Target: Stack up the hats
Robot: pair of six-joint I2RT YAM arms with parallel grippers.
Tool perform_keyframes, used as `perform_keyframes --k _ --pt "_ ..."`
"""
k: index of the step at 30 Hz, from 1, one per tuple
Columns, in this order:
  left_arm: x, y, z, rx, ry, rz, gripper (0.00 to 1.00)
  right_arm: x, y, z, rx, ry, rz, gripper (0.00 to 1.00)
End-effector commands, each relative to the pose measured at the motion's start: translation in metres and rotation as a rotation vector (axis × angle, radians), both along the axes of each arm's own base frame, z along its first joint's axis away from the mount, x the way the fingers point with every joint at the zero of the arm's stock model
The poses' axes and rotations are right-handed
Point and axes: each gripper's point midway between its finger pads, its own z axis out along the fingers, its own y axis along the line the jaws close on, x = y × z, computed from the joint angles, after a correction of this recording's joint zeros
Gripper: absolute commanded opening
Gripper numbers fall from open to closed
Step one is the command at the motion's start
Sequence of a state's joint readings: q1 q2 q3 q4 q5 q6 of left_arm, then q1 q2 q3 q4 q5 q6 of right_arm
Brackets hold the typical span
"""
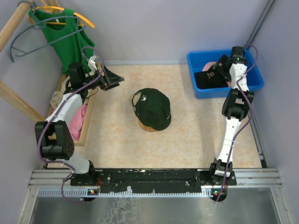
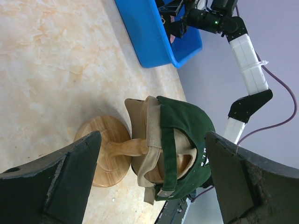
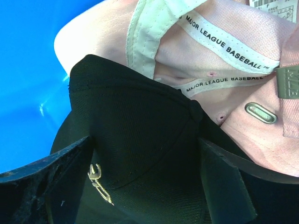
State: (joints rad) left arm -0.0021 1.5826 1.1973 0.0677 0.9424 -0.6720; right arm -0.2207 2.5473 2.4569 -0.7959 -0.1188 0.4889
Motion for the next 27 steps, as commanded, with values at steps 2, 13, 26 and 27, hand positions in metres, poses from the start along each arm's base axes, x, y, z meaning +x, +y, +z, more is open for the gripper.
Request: perform_keyframes --k 2,13,26,27 --pt "0.006 0.001 0.006 0.005 -0.034 -0.003 0.97 -0.011 0.015 0.002 -0.011 0.035 0.078 0.77" --pt "0.009 -0.001 0.04 -0.007 -0.104 -0.015 0.79 -0.017 0.018 0.109 -0.066 -0.143 0.099 0.0" --pt "-0.018 -0.018 0.128 -0.028 -0.396 -0.169 0.93 -0.05 0.061 0.258 0.082 -0.459 0.264 0.0" --pt "-0.021 -0.022 0.135 -0.03 -0.422 -0.196 0.93 -0.057 0.07 0.268 0.107 -0.48 0.304 0.0"
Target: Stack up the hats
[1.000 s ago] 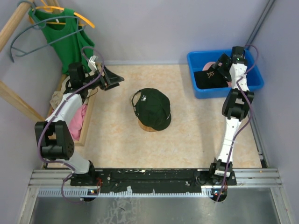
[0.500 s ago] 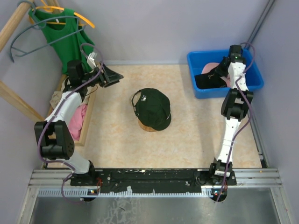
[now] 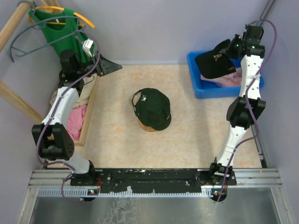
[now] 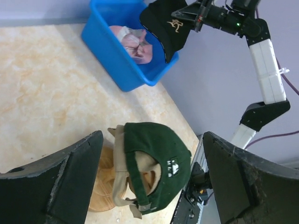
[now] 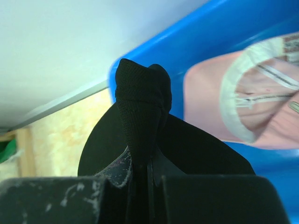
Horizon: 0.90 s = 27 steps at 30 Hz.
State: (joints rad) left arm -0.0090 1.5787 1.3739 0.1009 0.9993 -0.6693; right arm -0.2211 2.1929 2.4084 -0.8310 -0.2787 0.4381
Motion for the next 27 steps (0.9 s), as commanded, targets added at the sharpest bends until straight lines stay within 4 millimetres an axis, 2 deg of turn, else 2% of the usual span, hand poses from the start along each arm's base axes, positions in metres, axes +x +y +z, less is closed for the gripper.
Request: perform_keyframes --k 1,2,6,10,12,17,18,21,27 --pt "-0.029 -0.019 0.066 -0.009 -0.234 -0.16 0.94 -0.027 0.047 0.092 0.109 -0.205 0.209 0.0" --pt "-0.033 -0.024 0.072 -0.007 -0.257 -0.19 0.95 -0.038 0.058 0.108 0.13 -0.238 0.255 0.0" --pt "-0.044 -0.04 0.093 -0.026 -0.312 -0.292 0.96 -0.077 0.116 0.15 0.238 -0.338 0.48 0.0" --pt "-0.05 -0.055 0.104 -0.064 -0.34 -0.366 0.96 -0.122 0.185 0.173 0.28 -0.374 0.689 0.0" --pt "-0.049 -0.064 0.103 -0.077 -0.347 -0.395 0.97 -0.146 0.22 0.175 0.305 -0.369 0.793 0.0" --pt "-0.052 -0.091 0.113 -0.081 -0.373 -0.483 0.97 -0.202 0.283 0.148 0.309 -0.276 0.964 0.0" --pt "-0.051 -0.097 0.11 -0.072 -0.373 -0.497 0.97 -0.22 0.295 0.153 0.313 -0.287 1.003 0.0" --pt "-0.044 -0.104 0.1 -0.039 -0.346 -0.48 0.97 -0.243 0.309 0.156 0.364 -0.303 1.03 0.0" --pt "-0.049 -0.106 0.08 -0.045 -0.261 -0.492 0.97 -0.255 0.307 0.165 0.365 -0.322 1.033 0.0"
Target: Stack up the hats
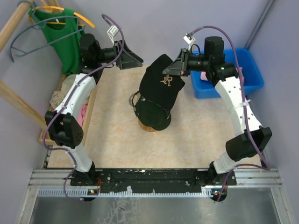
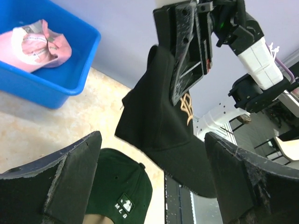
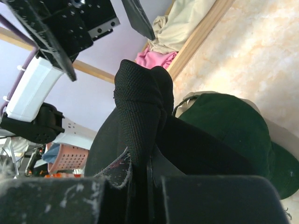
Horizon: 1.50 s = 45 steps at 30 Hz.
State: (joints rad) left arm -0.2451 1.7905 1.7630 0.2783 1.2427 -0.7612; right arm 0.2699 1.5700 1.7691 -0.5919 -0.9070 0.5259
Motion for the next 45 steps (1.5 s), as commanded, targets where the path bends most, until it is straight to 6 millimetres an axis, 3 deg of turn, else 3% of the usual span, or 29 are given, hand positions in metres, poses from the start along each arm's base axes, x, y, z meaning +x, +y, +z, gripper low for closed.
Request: perform_keyframes --k 1,16,18,20,24,26,29,33,39,45 --pt "-0.01 0.002 -0.004 0.016 0.014 -0.014 0.97 -0.014 -0.004 0.05 0.058 -0.153 0.012 0.0" --pt "-0.041 -0.042 -0.029 0.043 0.114 -0.171 0.97 -0.002 0.005 0.058 0.083 -0.164 0.024 0.0" --pt "-0.048 -0.048 -0.032 0.046 0.126 -0.189 0.93 0.002 0.006 0.056 0.073 -0.165 0.02 0.0" --pt "-0.054 -0.054 -0.036 0.045 0.146 -0.208 0.78 0.004 0.008 0.054 0.07 -0.161 0.02 0.0" --pt "-0.061 -0.061 -0.038 0.001 0.168 -0.234 0.24 0.006 0.009 0.052 0.065 -0.156 0.01 0.01" --pt "-0.061 -0.06 -0.032 -0.05 0.143 -0.23 0.02 0.007 0.007 0.053 0.055 -0.16 -0.011 0.24" --pt "-0.049 -0.062 -0.02 -0.123 0.088 -0.176 0.0 0.01 -0.001 0.058 0.02 -0.184 -0.08 0.45" --pt "-0.022 -0.057 0.003 -0.205 0.026 -0.036 0.0 0.013 -0.026 0.071 0.011 -0.211 -0.221 0.59" --pt "-0.005 -0.044 0.042 -0.343 -0.07 0.095 0.0 0.004 -0.074 0.088 0.164 -0.198 -0.378 0.62" --pt "-0.001 -0.023 0.074 -0.544 -0.118 0.22 0.0 -0.016 -0.073 0.086 0.298 -0.12 -0.344 0.63"
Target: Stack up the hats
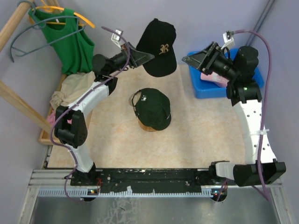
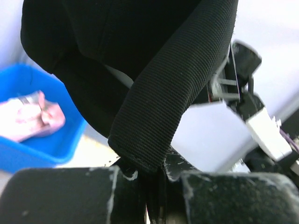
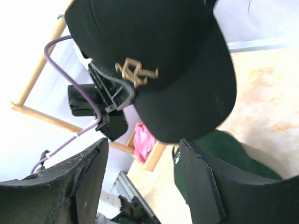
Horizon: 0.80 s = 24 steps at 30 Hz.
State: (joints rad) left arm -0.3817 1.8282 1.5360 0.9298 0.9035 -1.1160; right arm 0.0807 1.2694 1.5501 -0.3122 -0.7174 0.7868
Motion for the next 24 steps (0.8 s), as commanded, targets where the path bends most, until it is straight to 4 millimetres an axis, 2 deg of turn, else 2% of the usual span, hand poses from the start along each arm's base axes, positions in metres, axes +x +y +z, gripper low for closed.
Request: perform_keyframes --k 1,8,12,17,24 --pt "-0.003 0.03 0.067 -0.259 -0.135 0.162 0.0 -0.02 0.012 0.018 0.153 -0.009 0.084 0.63" --pt "-0.007 0.047 0.097 -0.468 -0.132 0.17 0.0 -0.03 0.019 0.015 0.348 -0.002 0.173 0.6" --pt "-0.013 0.047 0.106 -0.53 -0.126 0.143 0.0 -0.036 0.022 0.029 0.467 -0.077 0.232 0.56" --pt "-0.02 0.039 0.105 -0.536 -0.115 0.128 0.0 -0.033 0.033 0.04 0.498 -0.141 0.245 0.55" --pt "-0.024 0.035 0.099 -0.525 -0.096 0.124 0.0 -0.025 0.053 0.045 0.502 -0.161 0.275 0.55"
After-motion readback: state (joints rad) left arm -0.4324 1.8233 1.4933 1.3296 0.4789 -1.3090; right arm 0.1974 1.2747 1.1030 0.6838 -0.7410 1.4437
